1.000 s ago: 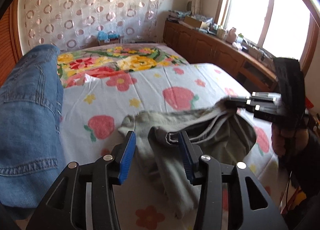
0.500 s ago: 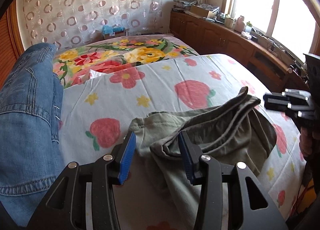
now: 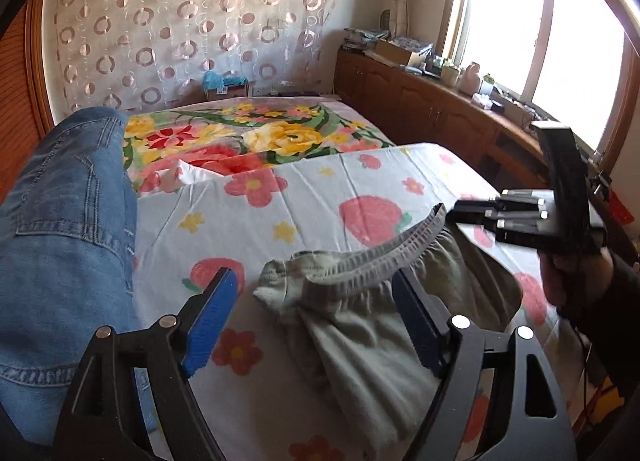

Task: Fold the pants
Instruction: 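Lift and fold the shorts over with both grippers, then release, then pinch the folded shorts' edge with the right gripper and straighten it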

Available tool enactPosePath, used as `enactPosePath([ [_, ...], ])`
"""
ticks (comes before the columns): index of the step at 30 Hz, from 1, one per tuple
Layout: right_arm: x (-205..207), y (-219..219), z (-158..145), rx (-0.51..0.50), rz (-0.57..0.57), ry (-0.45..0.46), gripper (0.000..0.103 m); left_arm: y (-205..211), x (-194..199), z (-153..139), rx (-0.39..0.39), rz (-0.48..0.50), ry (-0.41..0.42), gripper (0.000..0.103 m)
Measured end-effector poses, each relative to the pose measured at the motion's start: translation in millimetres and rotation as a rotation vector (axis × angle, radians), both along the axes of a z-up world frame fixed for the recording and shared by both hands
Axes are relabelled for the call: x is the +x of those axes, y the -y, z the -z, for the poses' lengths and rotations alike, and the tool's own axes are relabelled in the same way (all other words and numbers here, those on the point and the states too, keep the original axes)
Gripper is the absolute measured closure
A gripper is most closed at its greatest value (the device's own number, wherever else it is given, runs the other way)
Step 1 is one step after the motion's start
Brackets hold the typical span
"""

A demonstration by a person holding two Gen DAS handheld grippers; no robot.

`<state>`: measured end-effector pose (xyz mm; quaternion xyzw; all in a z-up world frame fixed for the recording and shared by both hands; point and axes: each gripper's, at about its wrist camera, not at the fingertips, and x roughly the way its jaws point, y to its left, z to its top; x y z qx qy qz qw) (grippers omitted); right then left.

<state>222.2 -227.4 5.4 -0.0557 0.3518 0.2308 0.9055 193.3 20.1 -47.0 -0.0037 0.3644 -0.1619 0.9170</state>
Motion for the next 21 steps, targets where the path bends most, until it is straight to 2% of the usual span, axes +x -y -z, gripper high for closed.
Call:
enactPosePath([
  [5,-7.2,17.4,-2.0,0.025,0.059,0.001,0.076,-1.5,-8.3,14.2,0.012,-0.012,-0.043,0.023],
  [15,-85.8,46.1,-1.5,0.118,-0.033,-0.064,0.076,6.2,-53.7,35.7,0.01,0.033,-0.096,0.023],
  [16,-92.0,50.1,-1.2,0.13,-0.038,-0.07,0.076,8.0,-57.2,36.6,0.009,0.039,-0.099,0.026],
  [17,-97.7,56.1,-0.5,0.135,-0.039,-0.075,0.076,9.2,-59.8,37.8,0.008,0.044,-0.101,0.038],
  [20,-105.3,61.0,5.2,0.124,-0.033,-0.09,0.076,14.2,-65.3,41.9,0.002,0.069,-0.118,0.059],
  [21,-105.3,61.4,8.6,0.12,-0.029,-0.101,0.076,16.0,-67.1,41.5,0.001,0.078,-0.117,0.062],
])
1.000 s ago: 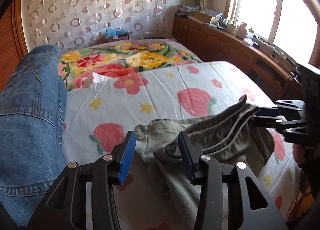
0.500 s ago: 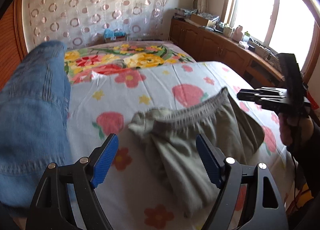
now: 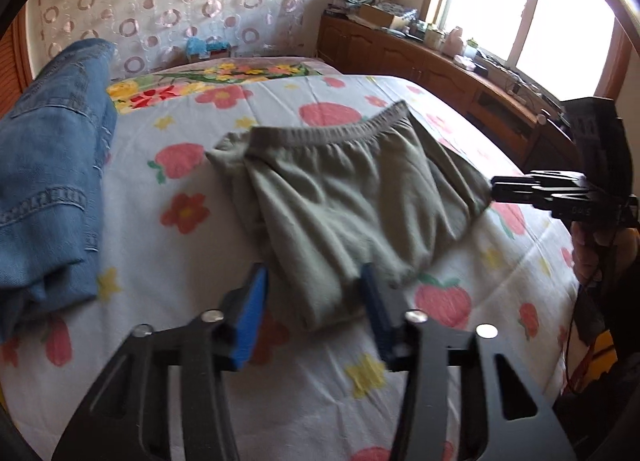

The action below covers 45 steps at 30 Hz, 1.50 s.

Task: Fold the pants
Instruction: 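Pinch the folded shorts' edge with the right gripper and straighten it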

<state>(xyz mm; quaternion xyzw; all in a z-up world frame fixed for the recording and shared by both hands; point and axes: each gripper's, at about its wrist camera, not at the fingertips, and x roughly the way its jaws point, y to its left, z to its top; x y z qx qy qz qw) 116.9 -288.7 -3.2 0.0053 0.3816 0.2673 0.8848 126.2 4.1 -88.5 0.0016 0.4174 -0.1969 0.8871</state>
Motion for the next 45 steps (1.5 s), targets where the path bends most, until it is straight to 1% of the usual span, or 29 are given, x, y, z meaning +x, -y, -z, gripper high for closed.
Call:
enactPosePath([
  [2,0.8,-4.8,3.7,-0.005,0.006,-0.012,0.076,2.5,-2.2,-1.0,0.005,0.006,0.007,0.068],
  [4,0.0,-8.1,1.6,0.002,-0.002,-0.012,0.076,4.4,-4.7,-0.7,0.009,0.008,0.011,0.07],
  [7,0.5,-9.2,-0.2,0.01,-0.021,-0.017,0.077,3.7,-3.9,0.9,0.009,0.007,0.008,0.08],
  [8,4.5,-10.9,0.4,0.014,-0.026,-0.021,0.079,3.1,-3.9,1.2,0.007,0.005,0.008,0.085],
  [9,5.2,-10.2,1.1,0.023,-0.036,-0.024,0.093,2.7,-4.3,1.3,0.005,0.002,0.012,0.088],
  [10,5.6,-8.5,0.8,0.028,-0.044,-0.026,0.096,1.5,-4.7,0.4,0.002,-0.003,0.017,0.091],
  [12,3.1,-8.2,1.2,0.017,-0.035,-0.007,0.1,-0.9,-6.2,-2.8,0.005,-0.012,0.033,0.092],
  [13,1.6,-4.6,-1.1,-0.005,-0.019,0.015,0.1,-2.0,-7.4,-5.4,0.01,-0.008,0.043,0.092],
  [14,-1.1,-2.2,-2.2,-0.022,0.0,0.037,0.1,-4.4,-8.1,-7.4,-0.001,-0.012,0.046,0.092],
  [15,-2.5,2.2,-3.8,-0.018,0.007,0.047,0.1,-6.0,-6.6,-8.1,-0.006,-0.014,0.043,0.092],
  [17,-6.0,6.6,-2.6,0.002,0.001,0.04,0.1,-6.9,-6.8,-9.0,-0.009,-0.012,0.038,0.092],
  [21,-10.5,1.2,2.8,-0.02,-0.015,0.018,0.1,-4.9,-8.4,-10.4,-0.001,-0.003,0.035,0.092],
  [22,-10.4,1.8,1.6,-0.018,-0.013,0.013,0.1,-4.3,-8.1,-10.5,0.005,-0.006,0.032,0.091],
  [25,-11.4,3.7,-7.7,-0.022,0.014,0.029,0.1,-3.0,-3.3,-11.7,0.014,-0.011,0.028,0.083],
  [27,-9.0,6.2,-16.7,-0.005,0.015,0.043,0.1,-2.4,0.2,-13.2,0.022,-0.015,0.035,0.078],
  [29,-9.3,5.9,-23.6,-0.008,0.019,0.068,0.1,-3.3,3.7,-15.3,0.025,-0.024,0.045,0.063],
  [30,-8.0,4.0,-26.3,-0.009,0.016,0.075,0.1,-4.1,6.6,-17.3,0.018,-0.027,0.051,0.057],
  [33,-2.8,-2.0,-30.6,-0.009,0.013,0.095,0.1,-4.6,13.6,-22.2,0.017,-0.039,0.06,0.049],
  [34,-0.3,-5.7,-31.8,-0.008,0.007,0.098,0.1,-4.9,16.6,-23.7,0.023,-0.047,0.065,0.039],
  [35,1.8,-8.9,-32.2,-0.012,0.003,0.101,0.099,-5.3,20.5,-25.5,0.028,-0.055,0.075,0.031],
  [36,4.0,-12.5,-32.8,-0.017,0.001,0.105,0.094,-5.2,23.7,-26.3,0.029,-0.057,0.076,0.029],
  [38,9.3,-17.7,-32.6,-0.02,-0.002,0.11,0.09,-4.9,29.0,-26.2,0.033,-0.055,0.073,0.026],
  [39,12.4,-20.0,-31.4,-0.019,-0.007,0.108,0.084,-4.5,33.2,-25.5,0.041,-0.058,0.072,0.026],
  [40,15.8,-23.1,-30.0,-0.023,-0.009,0.105,0.073,-4.3,35.2,-24.6,0.044,-0.06,0.07,0.026],
  [41,19.1,-26.1,-28.4,-0.028,-0.007,0.103,0.068,-4.1,39.3,-23.2,0.049,-0.066,0.066,0.026],
  [42,22.1,-28.6,-26.7,-0.031,-0.003,0.102,0.056,-3.7,42.0,-22.5,0.051,-0.071,0.064,0.026],
  [43,25.7,-30.8,-24.2,-0.035,0.0,0.097,0.047,-3.5,43.2,-21.8,0.055,-0.074,0.063,0.026],
  [45,32.9,-33.4,-20.6,-0.039,0.003,0.088,0.046,-3.4,47.3,-19.5,0.064,-0.073,0.057,0.026],
])
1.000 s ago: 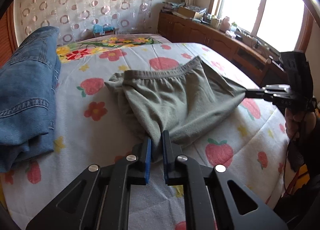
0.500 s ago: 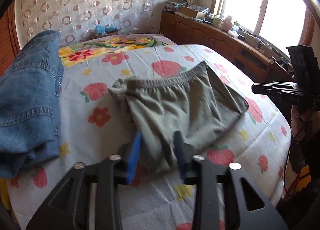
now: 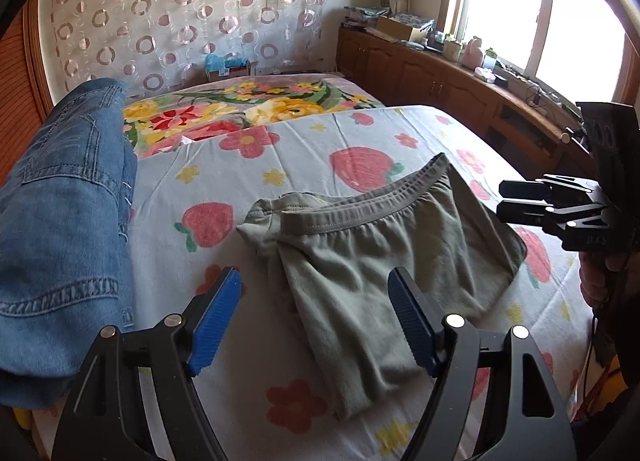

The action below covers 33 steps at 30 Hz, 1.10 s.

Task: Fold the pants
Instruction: 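Lower both grippers onto the folded shorts' edges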

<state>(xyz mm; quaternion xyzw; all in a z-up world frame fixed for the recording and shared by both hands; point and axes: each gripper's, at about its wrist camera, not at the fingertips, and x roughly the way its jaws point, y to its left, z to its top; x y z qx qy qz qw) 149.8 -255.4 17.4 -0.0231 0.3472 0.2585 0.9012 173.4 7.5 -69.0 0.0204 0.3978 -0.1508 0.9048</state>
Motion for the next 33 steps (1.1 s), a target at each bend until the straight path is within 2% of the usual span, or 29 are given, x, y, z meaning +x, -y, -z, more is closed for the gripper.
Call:
enactPosePath([
  [15,36.7,-11.6,10.1,-0.029,0.053,-0.035,0.046,-11.3,30.4,-0.7,-0.008,-0.074,-0.003,0.026],
  [25,50.4,-19.8,16.4,-0.049,0.048,-0.041,0.046,-15.5,41.7,18.3,-0.015,-0.079,-0.05,0.026],
  [33,46.3,-21.4,20.7,-0.093,0.062,-0.035,0.046,-16.9,42.6,27.7,-0.017,-0.068,-0.048,0.026],
])
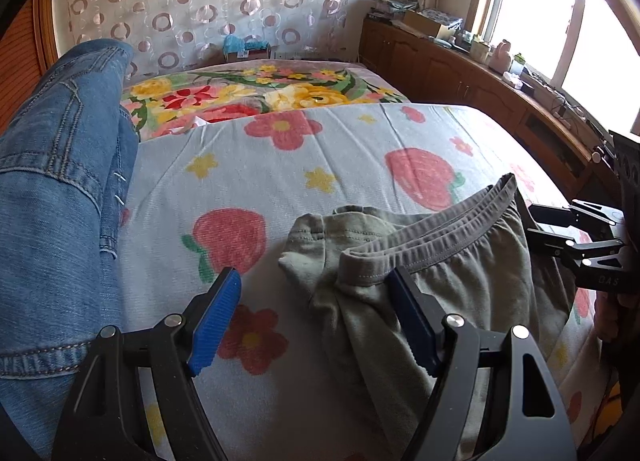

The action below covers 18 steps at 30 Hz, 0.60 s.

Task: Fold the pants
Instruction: 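Lower both grippers onto the folded shorts' edges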

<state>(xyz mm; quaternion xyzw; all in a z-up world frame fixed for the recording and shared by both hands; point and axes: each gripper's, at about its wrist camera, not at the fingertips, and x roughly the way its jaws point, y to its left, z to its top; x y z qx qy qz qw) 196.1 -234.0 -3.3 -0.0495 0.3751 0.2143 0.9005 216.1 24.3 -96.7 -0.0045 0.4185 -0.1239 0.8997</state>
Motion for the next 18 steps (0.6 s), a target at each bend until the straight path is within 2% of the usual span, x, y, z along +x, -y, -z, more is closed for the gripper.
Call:
enactPosePath([
  [3,0.1,-1.0,-1.0,-0.017,0.002,0.0,0.047,-1.5,0.0,1.6,-0.006,0.001,0.003,0.026],
  [5,0.4,-2.0,-2.2,-0.018,-0.001,-0.003,0.051,-2.0,-0.3,1.3,-0.009,0.002,0.003,0.026],
  [10,0.6,-4.4,-4.6,-0.008,-0.04,-0.01,0.075,-2.3,0.1,1.3,-0.01,0.002,0.002,0.026],
  [18,-4.6,2.8,1.6,0.013,-0.045,0.03,0.075,-1.5,-0.8,1.2,-0.007,0.006,0.004,0.026],
])
